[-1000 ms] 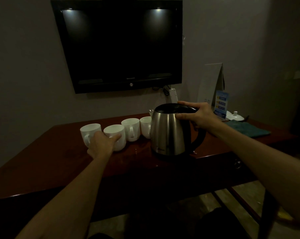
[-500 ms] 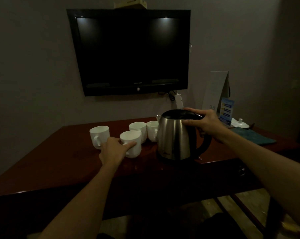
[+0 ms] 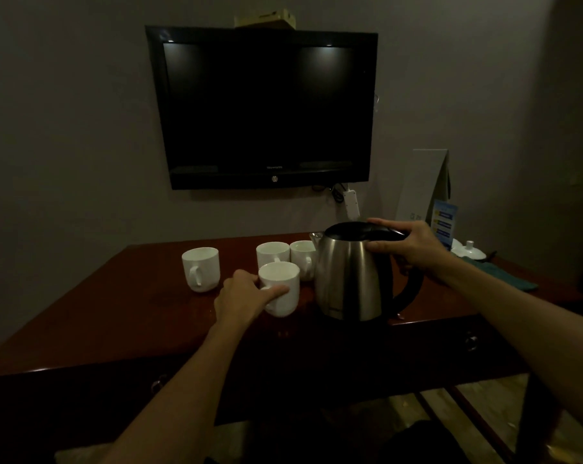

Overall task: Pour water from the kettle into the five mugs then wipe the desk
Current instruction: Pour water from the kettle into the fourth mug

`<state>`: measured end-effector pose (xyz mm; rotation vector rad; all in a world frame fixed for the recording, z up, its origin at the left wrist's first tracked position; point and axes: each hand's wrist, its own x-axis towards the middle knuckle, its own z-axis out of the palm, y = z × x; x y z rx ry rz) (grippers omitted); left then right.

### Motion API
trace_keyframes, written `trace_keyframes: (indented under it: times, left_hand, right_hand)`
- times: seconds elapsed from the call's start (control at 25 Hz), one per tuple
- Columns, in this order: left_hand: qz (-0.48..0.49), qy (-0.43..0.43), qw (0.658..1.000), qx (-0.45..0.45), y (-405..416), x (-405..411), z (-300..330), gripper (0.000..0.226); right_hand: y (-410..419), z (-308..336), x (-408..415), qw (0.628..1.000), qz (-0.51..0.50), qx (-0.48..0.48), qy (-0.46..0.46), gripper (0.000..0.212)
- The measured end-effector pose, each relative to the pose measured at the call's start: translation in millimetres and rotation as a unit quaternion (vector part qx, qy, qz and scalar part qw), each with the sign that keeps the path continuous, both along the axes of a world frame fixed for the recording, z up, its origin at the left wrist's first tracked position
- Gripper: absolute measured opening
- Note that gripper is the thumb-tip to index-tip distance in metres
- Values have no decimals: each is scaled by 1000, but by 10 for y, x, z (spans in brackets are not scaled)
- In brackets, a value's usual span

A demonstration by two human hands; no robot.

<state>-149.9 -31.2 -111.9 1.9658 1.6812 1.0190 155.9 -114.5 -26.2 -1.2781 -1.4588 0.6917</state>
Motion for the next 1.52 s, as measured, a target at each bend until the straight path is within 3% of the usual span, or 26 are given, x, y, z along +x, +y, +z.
trace_keyframes:
  times: [0.16, 0.4, 0.68, 1.08, 1.28, 1.52]
  left_hand:
    - [-39, 12, 999, -9, -12, 94, 36, 53]
    - [-80, 16, 997, -8, 38, 246, 19, 86]
    - [-73, 17, 997, -8, 25, 272, 11, 52]
    - [-88, 15, 996, -19, 85, 254, -7, 53]
    - [-78, 16, 997, -24, 112, 247, -19, 60]
    - [-79, 12, 996, -29, 95, 252, -2, 66]
  right_hand:
    - [-53, 174, 97, 997, 17, -38, -58, 63]
    - [-11, 431, 155, 986, 33, -60, -149, 69]
    - [42, 662, 9, 970, 69, -81, -217, 55]
    - [152, 809, -194, 954, 79, -96, -272, 62]
    - [107, 903, -258, 943, 67, -111, -306, 43]
    - [116, 905, -256, 941, 65, -109, -313, 44]
